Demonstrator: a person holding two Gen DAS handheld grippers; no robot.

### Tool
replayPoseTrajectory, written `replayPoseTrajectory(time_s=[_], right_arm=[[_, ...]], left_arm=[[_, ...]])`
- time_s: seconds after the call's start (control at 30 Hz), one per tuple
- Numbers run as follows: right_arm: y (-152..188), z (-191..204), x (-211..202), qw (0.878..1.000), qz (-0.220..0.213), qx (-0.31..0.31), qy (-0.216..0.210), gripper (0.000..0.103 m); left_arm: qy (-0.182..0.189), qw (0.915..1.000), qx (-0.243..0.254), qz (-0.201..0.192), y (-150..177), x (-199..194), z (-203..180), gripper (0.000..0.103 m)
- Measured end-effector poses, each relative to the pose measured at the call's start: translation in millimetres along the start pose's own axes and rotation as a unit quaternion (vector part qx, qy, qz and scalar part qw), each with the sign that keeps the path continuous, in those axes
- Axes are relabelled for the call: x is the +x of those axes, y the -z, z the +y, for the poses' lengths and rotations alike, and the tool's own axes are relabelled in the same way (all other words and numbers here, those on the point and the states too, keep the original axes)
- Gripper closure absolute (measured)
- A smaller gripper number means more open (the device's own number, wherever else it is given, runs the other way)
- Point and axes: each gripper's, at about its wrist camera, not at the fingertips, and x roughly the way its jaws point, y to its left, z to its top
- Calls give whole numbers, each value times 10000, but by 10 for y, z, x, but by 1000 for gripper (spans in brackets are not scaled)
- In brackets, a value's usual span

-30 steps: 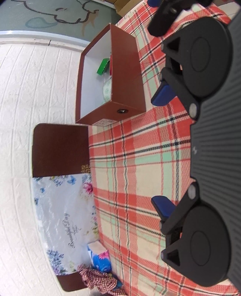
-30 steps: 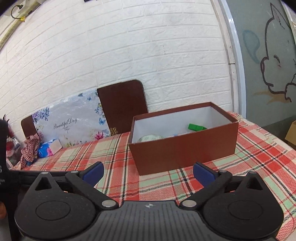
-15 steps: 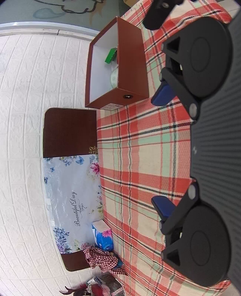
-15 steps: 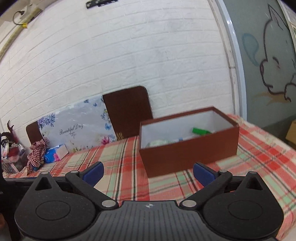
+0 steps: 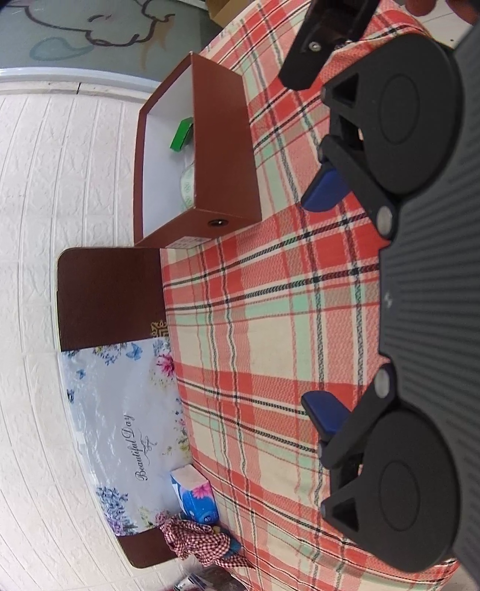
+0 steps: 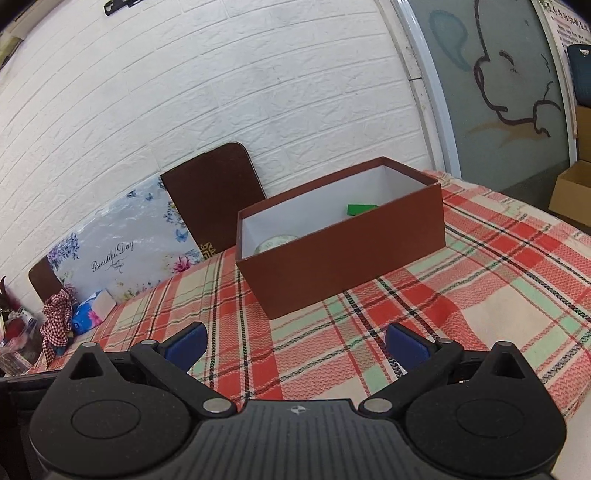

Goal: Organize objects

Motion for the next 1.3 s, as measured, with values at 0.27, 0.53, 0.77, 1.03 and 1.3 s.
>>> replayPoseTrajectory(time_s=[0.27, 0.53, 0.77, 1.03, 1.3], right_arm=[[75, 5, 114, 9998, 178, -38, 8, 1], [86, 79, -45, 9981, -375, -455, 194, 1], [111, 78, 12, 9980, -290, -542, 138, 1], [123, 2, 80, 9988, -167, -441, 142, 1], [143, -25, 137, 9991, -66, -403, 142, 1]], left_arm=[[-65, 9999, 114, 72, 65, 61, -4, 0], [1, 9999, -63, 148, 70, 103, 7, 0], [-45, 9997, 10, 238, 92, 156, -44, 0], [23, 9994, 51, 348, 110, 220, -94, 0], [61, 9988, 83, 487, 135, 292, -121, 0]])
